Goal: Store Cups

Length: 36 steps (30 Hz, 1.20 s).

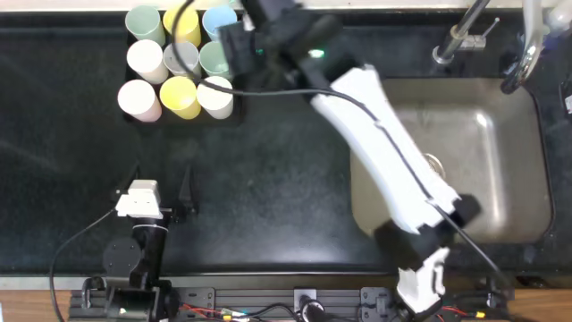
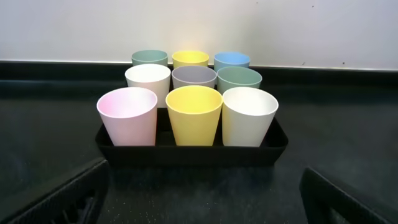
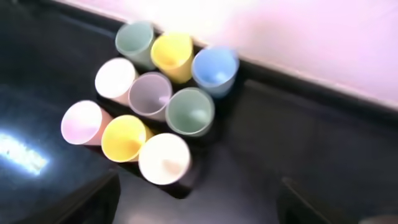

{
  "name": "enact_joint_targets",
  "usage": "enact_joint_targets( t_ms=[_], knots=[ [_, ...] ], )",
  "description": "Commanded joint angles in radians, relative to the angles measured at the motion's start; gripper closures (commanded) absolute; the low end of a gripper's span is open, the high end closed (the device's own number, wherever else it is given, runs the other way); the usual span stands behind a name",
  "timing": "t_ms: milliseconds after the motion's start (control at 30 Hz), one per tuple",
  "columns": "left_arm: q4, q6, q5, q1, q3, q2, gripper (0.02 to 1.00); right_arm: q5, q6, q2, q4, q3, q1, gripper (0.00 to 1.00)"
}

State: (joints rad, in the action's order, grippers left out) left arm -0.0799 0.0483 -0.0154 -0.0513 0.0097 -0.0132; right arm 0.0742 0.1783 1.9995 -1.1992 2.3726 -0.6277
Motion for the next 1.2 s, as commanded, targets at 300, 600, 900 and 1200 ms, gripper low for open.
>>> enact_joint_targets(
  t_ms=[300,600,900,1200],
  knots=[
    [-0.004,-0.016,-0.006,-0.006,-0.002,0.01,0.018,0.023,-0.073,-0.288,-0.126,0.006,0.151,0.005],
    [-0.004,-0.016,-0.006,-0.006,-0.002,0.01,0.02,0.022,-0.029,-0.385,-0.136,0.006,0.15,0.005],
    [-0.004,-0.016,-0.006,-0.006,-0.002,0.01,0.018,0.172,-0.045,-0.413,-0.229,0.006,0.151,0.005],
    [-0.004,-0.016,-0.006,-0.006,-0.002,0.01,0.018,0.373,-0.044,-0.563,-0.225,0.006,0.157,0.003]
  ],
)
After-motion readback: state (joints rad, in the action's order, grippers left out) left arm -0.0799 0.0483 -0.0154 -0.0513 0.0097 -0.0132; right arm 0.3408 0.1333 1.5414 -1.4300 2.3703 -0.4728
